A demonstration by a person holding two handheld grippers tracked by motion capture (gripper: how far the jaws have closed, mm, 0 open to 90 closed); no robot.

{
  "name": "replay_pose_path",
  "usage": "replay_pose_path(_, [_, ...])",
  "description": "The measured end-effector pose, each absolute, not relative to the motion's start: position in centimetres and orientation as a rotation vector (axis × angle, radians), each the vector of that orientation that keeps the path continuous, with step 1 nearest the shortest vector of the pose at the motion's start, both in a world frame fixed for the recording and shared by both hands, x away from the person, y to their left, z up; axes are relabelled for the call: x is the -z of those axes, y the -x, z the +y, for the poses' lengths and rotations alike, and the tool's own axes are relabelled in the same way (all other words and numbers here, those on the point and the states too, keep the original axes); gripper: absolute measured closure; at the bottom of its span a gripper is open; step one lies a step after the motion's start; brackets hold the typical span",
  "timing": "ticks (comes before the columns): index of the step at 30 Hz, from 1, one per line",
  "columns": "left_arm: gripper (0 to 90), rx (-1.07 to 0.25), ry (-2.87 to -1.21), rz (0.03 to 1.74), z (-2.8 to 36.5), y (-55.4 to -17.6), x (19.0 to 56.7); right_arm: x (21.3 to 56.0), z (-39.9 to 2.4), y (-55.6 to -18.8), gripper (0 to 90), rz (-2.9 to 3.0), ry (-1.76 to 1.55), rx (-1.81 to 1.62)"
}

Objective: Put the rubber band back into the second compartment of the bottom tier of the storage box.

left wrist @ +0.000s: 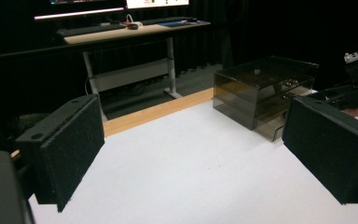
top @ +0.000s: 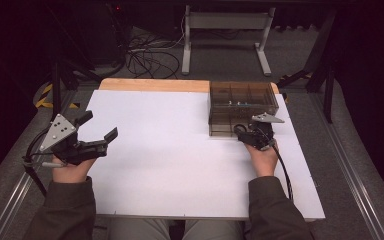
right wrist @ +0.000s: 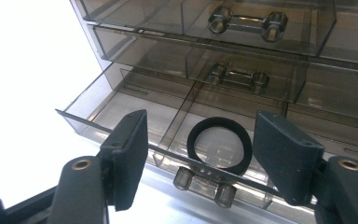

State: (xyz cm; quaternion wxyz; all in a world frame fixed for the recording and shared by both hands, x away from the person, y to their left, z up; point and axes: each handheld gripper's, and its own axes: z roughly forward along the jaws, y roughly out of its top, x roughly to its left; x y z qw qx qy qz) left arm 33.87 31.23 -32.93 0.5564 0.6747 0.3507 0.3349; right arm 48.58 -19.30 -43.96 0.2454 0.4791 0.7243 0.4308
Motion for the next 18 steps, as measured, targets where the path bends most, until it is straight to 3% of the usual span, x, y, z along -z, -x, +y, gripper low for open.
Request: replay_pose_path(18, [6.4,-0.786,-1.588,0.825,31.2,-33.8,32.8,43.4,-19.2,-47.1,25.9,1.996,-1.309,-1.205])
